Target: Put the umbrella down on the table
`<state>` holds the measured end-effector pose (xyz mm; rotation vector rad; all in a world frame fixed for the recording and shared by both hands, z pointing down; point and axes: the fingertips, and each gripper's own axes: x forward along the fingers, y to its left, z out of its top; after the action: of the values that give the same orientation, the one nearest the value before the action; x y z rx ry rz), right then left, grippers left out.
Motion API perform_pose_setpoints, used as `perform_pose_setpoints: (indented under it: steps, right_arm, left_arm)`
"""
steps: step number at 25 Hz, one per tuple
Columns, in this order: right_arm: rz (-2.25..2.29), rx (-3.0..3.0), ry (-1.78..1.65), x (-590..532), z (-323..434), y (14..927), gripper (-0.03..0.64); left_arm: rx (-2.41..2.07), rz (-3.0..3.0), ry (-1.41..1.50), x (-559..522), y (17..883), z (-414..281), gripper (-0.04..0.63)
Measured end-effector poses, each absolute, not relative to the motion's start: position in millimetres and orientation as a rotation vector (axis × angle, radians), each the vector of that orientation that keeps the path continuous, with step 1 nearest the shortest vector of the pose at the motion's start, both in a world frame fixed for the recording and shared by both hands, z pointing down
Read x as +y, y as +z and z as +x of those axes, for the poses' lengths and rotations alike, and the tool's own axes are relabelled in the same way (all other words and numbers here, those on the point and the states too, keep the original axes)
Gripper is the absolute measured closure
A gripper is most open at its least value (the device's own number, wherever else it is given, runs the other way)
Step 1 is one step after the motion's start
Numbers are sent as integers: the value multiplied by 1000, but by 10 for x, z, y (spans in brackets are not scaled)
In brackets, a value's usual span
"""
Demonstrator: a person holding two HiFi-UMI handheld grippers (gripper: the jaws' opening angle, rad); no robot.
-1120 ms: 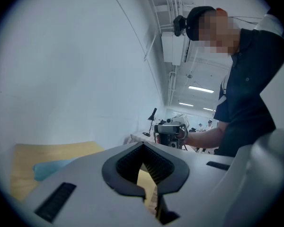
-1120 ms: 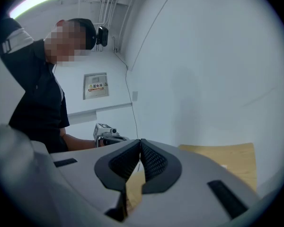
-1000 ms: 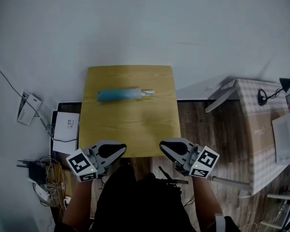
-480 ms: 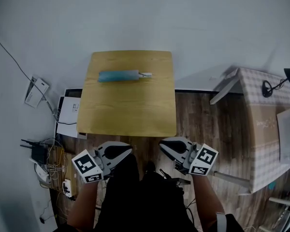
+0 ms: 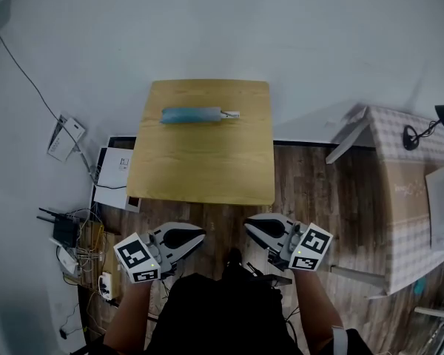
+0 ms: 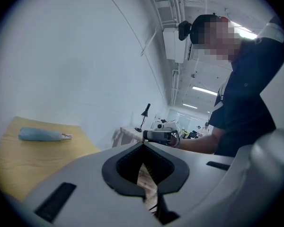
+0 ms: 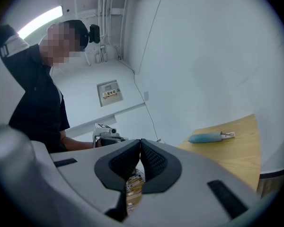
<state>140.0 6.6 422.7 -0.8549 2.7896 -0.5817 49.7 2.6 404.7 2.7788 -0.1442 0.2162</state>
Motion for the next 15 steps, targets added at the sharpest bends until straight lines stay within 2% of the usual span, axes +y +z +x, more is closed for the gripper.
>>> perform_pose_setpoints:
  steps: [7, 15]
  right_arm:
    - [-855, 2860, -567, 311, 978, 4147, 597]
    - [-800, 2907, -612, 673, 173, 4115, 597]
  left_arm:
    - [-132, 2810, 142, 300, 3893, 108, 588]
    - [-194, 2778, 89, 734, 3897, -766, 588]
